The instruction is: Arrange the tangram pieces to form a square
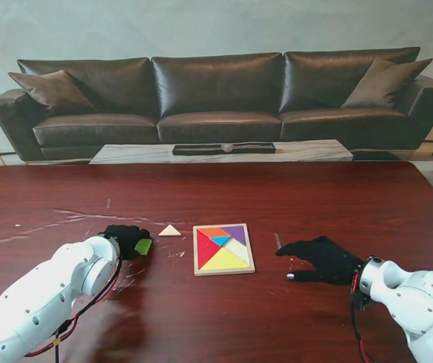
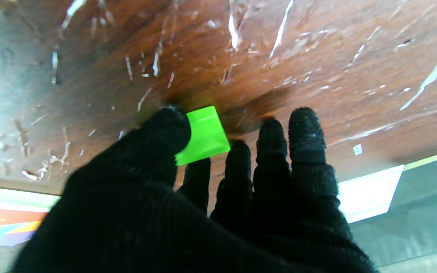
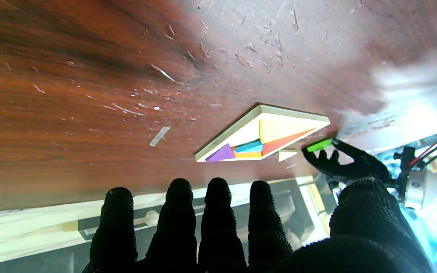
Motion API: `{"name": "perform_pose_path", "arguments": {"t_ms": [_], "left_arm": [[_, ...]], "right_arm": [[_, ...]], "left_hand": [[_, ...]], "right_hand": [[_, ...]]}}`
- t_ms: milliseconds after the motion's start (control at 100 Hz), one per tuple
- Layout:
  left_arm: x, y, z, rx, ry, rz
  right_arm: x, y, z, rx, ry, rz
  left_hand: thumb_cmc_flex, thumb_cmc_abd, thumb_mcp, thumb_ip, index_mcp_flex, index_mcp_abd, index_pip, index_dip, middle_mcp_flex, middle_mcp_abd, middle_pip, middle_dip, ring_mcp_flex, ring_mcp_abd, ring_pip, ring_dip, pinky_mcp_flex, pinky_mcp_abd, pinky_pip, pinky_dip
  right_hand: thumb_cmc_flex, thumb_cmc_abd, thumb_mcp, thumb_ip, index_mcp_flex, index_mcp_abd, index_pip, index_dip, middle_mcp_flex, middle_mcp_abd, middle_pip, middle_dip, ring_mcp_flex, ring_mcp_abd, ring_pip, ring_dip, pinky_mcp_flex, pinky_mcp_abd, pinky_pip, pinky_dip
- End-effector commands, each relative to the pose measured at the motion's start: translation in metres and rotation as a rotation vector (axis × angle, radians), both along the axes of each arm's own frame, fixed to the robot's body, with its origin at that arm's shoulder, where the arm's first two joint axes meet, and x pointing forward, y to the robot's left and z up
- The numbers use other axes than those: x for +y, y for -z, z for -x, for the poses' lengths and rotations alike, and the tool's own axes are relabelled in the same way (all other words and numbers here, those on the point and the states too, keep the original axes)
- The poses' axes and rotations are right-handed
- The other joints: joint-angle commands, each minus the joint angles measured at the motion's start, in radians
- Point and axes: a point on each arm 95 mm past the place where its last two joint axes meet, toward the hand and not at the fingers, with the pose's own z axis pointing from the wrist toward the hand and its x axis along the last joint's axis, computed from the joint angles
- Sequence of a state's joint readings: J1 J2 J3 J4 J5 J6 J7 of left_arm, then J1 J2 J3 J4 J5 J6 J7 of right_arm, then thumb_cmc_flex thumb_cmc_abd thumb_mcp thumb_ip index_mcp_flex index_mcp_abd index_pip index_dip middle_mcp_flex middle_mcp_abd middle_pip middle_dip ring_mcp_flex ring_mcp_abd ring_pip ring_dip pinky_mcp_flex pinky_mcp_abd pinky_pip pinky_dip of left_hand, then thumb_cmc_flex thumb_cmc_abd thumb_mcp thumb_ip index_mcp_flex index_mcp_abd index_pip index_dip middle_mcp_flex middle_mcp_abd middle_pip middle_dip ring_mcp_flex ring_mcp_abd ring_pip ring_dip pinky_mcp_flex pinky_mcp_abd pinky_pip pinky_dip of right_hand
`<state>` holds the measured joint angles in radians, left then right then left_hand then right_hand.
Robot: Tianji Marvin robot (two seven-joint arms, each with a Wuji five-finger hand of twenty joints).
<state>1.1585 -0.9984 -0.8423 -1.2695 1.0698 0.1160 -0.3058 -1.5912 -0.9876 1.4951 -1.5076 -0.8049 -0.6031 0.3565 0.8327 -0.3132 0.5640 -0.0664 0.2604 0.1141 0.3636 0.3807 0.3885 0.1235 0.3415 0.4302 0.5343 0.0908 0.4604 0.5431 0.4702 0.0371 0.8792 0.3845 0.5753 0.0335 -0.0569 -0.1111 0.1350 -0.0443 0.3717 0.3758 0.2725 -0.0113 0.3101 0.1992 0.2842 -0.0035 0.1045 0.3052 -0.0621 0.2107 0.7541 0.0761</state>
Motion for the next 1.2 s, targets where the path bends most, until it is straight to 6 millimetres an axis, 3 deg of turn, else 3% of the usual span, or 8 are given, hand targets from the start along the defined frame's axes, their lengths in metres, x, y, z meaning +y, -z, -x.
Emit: {"name": "perform_pose_path", "arguments": {"t_ms": [0, 110, 320, 490, 700, 860, 1010, 1190], "left_arm": [[0.011, 0.03, 0.014, 0.08, -0.012, -0.03], [0.009, 0.034, 0.014, 0.076, -0.004, -0.032], [0.008, 0.041, 0.015, 0.077, -0.001, -0.036], [0.007, 0.044, 0.016, 0.082, 0.0, -0.042], [0.006, 0.048, 0.016, 0.093, -0.002, -0.056], [0.006, 0.049, 0.016, 0.09, -0.008, -0.055], [0.006, 0.049, 0.016, 0.091, -0.017, -0.049], [0.005, 0.05, 0.015, 0.086, -0.032, -0.016]], "right_arm": [[0.002, 0.001, 0.002, 0.001, -0.002, 0.005], [0.002, 0.0, 0.002, -0.001, -0.001, 0.01], [0.0, -0.002, 0.003, -0.006, 0.005, 0.019], [-0.001, -0.002, 0.003, -0.004, 0.01, 0.023], [-0.002, -0.003, 0.003, -0.006, 0.014, 0.026], [-0.004, -0.003, 0.004, -0.005, 0.019, 0.031], [-0.004, -0.004, 0.004, -0.003, 0.021, 0.041], [-0.004, -0.004, 0.004, -0.003, 0.022, 0.051]], "left_hand": [[-0.03, -0.031, 0.051, -0.011, 0.209, -0.055, 0.218, 0.072, 0.056, 0.024, 0.061, 0.034, 0.055, -0.018, 0.04, 0.024, 0.015, -0.012, 0.031, 0.022], [-0.009, -0.074, 0.024, -0.068, 0.268, -0.086, 0.293, 0.089, 0.06, 0.026, 0.076, 0.056, 0.069, -0.019, 0.05, 0.056, 0.019, 0.0, 0.049, 0.052], [0.058, -0.102, -0.111, -0.055, 0.259, -0.183, 0.568, 0.094, 0.045, 0.025, 0.086, 0.079, 0.076, -0.011, 0.051, 0.074, 0.023, 0.012, 0.064, 0.095], [0.052, -0.11, -0.113, -0.055, 0.2, -0.23, 0.821, 0.174, 0.035, 0.024, 0.097, 0.093, 0.07, -0.009, 0.051, 0.077, 0.016, 0.02, 0.07, 0.111], [0.029, -0.123, -0.101, -0.062, 0.138, -0.213, 0.914, 0.522, 0.032, 0.028, 0.115, 0.117, 0.063, -0.004, 0.048, 0.076, 0.01, 0.026, 0.078, 0.124], [-0.008, -0.105, -0.04, -0.069, 0.197, -0.198, 0.928, 0.873, 0.059, 0.037, 0.121, 0.122, 0.078, 0.003, 0.052, 0.073, 0.021, 0.037, 0.095, 0.133], [-0.013, -0.082, -0.034, -0.069, 0.215, -0.184, 0.933, 0.973, 0.158, 0.024, 0.122, 0.11, 0.125, 0.012, 0.055, 0.064, 0.053, 0.045, 0.121, 0.136], [0.022, -0.043, -0.077, -0.053, 0.231, -0.16, 0.938, 1.057, 0.365, -0.058, 0.206, 0.178, 0.259, -0.017, 0.123, 0.086, 0.147, 0.051, 0.215, 0.14]], "right_hand": [[-0.024, 0.025, 0.007, 0.022, -0.039, -0.003, -0.013, -0.008, -0.019, -0.011, -0.012, -0.008, -0.025, -0.025, -0.003, -0.011, -0.015, 0.01, -0.004, -0.017], [-0.02, 0.023, 0.007, 0.023, -0.039, -0.002, -0.013, -0.007, -0.02, -0.01, -0.011, -0.008, -0.024, -0.025, -0.002, -0.011, -0.016, 0.009, -0.004, -0.018], [-0.016, 0.022, 0.007, 0.023, -0.04, -0.002, -0.013, -0.005, -0.02, -0.011, -0.009, -0.007, -0.022, -0.027, -0.001, -0.01, -0.015, 0.009, -0.003, -0.017], [-0.015, 0.021, 0.007, 0.023, -0.041, -0.002, -0.013, -0.004, -0.021, -0.011, -0.009, -0.007, -0.022, -0.027, -0.001, -0.01, -0.015, 0.01, -0.003, -0.017], [-0.012, 0.021, 0.007, 0.023, -0.041, -0.004, -0.013, -0.003, -0.02, -0.011, -0.008, -0.007, -0.018, -0.025, 0.002, -0.009, -0.015, 0.011, -0.003, -0.017], [-0.01, 0.021, 0.007, 0.023, -0.042, -0.004, -0.013, -0.002, -0.02, -0.012, -0.008, -0.007, -0.017, -0.023, 0.002, -0.008, -0.016, 0.013, -0.003, -0.017], [-0.009, 0.022, 0.007, 0.023, -0.042, -0.004, -0.013, -0.001, -0.018, -0.012, -0.008, -0.007, -0.014, -0.022, 0.002, -0.008, -0.016, 0.014, -0.003, -0.018], [-0.009, 0.023, 0.007, 0.023, -0.041, -0.005, -0.013, -0.001, -0.018, -0.012, -0.008, -0.007, -0.014, -0.021, 0.002, -0.007, -0.017, 0.017, -0.003, -0.018]]}}
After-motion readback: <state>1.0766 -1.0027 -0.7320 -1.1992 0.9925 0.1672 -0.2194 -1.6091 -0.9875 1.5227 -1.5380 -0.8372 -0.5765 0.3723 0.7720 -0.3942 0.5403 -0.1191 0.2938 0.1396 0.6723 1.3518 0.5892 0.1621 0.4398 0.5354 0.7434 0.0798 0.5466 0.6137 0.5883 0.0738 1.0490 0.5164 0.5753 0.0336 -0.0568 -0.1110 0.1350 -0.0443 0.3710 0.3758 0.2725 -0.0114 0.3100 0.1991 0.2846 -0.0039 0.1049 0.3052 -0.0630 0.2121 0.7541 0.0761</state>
